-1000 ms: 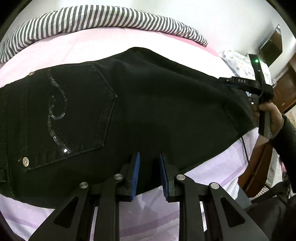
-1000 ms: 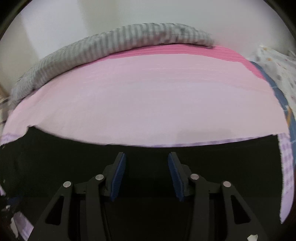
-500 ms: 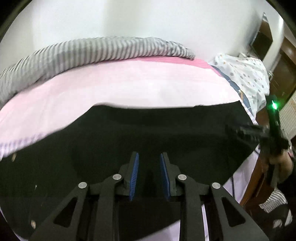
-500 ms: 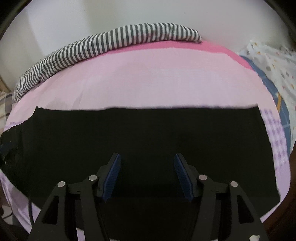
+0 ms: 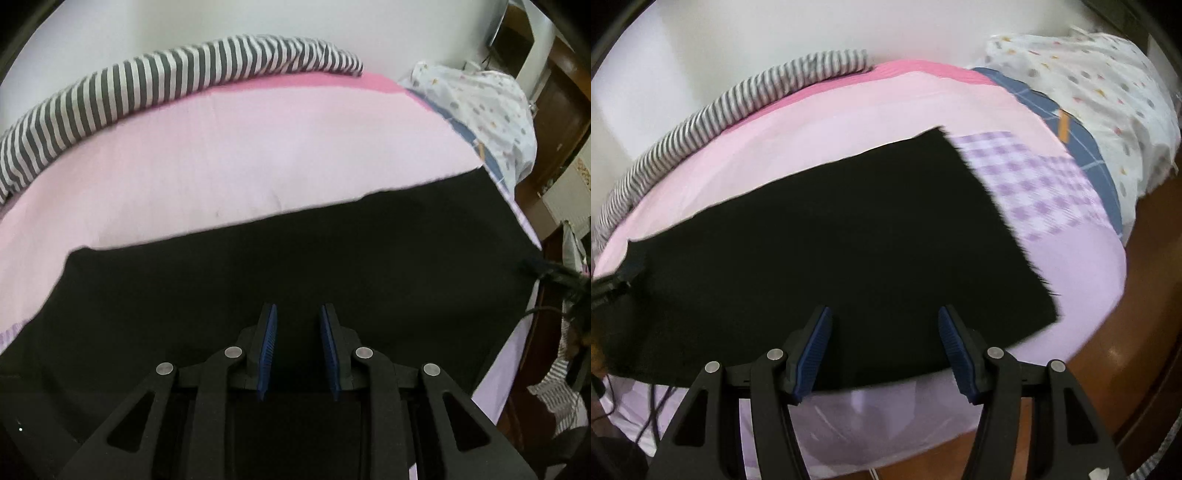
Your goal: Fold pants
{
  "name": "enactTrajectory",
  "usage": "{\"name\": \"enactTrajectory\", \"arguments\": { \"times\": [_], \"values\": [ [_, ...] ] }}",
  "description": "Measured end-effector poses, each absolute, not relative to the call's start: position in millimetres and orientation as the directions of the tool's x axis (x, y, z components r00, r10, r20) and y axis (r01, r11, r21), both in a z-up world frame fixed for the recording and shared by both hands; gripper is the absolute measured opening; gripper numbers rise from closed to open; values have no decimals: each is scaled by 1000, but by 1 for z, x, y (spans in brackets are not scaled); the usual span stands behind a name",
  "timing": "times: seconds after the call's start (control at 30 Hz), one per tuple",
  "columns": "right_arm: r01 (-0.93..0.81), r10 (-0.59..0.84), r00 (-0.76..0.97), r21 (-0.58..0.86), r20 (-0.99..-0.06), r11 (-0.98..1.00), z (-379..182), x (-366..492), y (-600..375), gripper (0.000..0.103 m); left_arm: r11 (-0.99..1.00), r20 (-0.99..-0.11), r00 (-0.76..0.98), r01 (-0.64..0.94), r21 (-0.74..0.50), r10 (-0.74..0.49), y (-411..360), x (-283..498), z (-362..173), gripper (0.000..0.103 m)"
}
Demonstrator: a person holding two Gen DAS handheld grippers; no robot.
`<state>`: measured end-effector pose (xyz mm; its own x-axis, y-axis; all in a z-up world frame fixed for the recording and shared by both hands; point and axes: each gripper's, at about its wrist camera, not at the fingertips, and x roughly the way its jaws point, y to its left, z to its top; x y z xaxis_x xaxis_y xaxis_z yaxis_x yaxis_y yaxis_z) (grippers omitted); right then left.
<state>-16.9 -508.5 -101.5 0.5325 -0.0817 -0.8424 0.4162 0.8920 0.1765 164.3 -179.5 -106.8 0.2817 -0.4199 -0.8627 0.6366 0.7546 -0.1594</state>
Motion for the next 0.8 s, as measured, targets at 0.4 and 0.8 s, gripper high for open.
{"name": "enactTrajectory", "arguments": {
  "times": [0.4,0.8],
  "values": [
    [478,5,617,381,-787,791,-102,-51,-588,59,774,-850,335,620,-126,-406,-155,146,-92,30],
    [391,215,713,633,-667,668,-123,-54,-628,60,771,-880,270,619,-152,-390,-145,105,-94,33]
  ]
}}
